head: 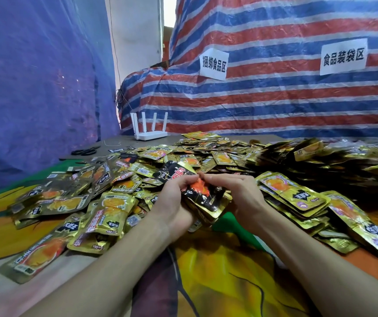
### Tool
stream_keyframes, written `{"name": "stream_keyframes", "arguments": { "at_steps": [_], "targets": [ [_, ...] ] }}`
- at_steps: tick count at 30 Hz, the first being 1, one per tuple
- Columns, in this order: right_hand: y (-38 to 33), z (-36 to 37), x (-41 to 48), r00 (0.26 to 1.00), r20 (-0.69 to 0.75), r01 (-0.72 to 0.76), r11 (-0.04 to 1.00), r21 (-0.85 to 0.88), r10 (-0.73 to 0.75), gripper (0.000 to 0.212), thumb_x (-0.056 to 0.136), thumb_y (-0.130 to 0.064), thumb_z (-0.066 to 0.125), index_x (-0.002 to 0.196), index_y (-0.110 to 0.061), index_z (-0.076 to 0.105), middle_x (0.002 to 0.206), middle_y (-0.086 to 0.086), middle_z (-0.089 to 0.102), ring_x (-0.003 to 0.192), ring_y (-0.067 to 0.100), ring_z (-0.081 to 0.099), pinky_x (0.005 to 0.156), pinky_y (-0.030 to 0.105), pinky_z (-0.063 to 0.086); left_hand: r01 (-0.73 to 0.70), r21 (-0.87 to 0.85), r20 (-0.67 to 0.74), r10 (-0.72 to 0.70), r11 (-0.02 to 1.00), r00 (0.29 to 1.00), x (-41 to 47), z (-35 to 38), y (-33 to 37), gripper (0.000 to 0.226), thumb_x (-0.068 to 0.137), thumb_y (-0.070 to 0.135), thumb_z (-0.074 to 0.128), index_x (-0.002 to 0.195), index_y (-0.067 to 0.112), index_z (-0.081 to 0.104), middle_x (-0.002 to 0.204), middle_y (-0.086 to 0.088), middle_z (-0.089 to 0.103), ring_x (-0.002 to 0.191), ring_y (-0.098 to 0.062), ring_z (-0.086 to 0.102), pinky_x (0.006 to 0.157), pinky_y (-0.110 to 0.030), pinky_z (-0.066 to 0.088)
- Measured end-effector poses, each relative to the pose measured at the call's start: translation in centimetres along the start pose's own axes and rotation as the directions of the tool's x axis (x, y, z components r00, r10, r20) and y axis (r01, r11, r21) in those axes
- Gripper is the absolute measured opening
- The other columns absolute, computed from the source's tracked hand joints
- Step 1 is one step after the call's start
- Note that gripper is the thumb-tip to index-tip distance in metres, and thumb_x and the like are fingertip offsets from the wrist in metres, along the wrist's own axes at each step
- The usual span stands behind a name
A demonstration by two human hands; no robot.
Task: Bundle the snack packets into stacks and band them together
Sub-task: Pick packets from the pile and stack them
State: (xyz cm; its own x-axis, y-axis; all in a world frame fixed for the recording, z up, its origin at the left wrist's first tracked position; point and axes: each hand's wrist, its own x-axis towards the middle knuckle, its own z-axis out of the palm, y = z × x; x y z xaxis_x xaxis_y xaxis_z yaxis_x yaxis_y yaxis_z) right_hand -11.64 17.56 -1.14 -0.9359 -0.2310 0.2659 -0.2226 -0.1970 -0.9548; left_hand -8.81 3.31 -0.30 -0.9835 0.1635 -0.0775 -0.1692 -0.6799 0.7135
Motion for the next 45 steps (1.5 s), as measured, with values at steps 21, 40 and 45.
{"name": "stream_keyframes", "arguments": {
  "at_steps": [21,40,45],
  "targets": [
    [-0.1,0.6,-0.2,0.932,0.226,-0.302,0.952,0.057,0.283,0.042,0.084,-0.028,0.079,0.116,-0.002,0.070,0.099,0.014,0.073,0.084,0.029,0.072,0.073,0.042,0.060,-0.090,0.238,0.081,0.072,0.967,0.994,0.7,-0.9,0.3,0.031,0.080,0.031,0.065,0.098,0.012,0.081,0.110,-0.020,0.074,0.092,-0.028,0.075,0.069,-0.040,0.062],
    [-8.3,-12.8,0.3,0.874,-0.112,-0.123,0.006,-0.992,-0.473,0.041,0.085,-0.040,0.079,0.121,-0.029,0.065,0.107,0.003,0.072,0.092,0.025,0.068,0.076,0.040,0.057,-0.145,0.387,-0.077,0.188,0.910,0.979,0.7,-0.9,-0.3,0.029,0.092,0.033,0.059,0.101,0.007,0.067,0.098,-0.009,0.066,0.081,-0.023,0.061,0.075,-0.036,0.049],
    [-4.3,-13.3,-0.2,0.949,0.065,-0.022,-0.269,-0.963,-0.309,0.041,0.100,-0.056,0.046,0.134,-0.035,0.056,0.125,-0.001,0.055,0.120,0.021,0.048,0.100,0.038,0.040,-0.153,0.432,-0.040,0.189,0.889,0.981,0.9,-1.0,-0.5,0.027,0.091,0.029,0.059,0.102,0.005,0.068,0.094,-0.007,0.065,0.078,-0.020,0.060,0.073,-0.033,0.049]
  ]
}}
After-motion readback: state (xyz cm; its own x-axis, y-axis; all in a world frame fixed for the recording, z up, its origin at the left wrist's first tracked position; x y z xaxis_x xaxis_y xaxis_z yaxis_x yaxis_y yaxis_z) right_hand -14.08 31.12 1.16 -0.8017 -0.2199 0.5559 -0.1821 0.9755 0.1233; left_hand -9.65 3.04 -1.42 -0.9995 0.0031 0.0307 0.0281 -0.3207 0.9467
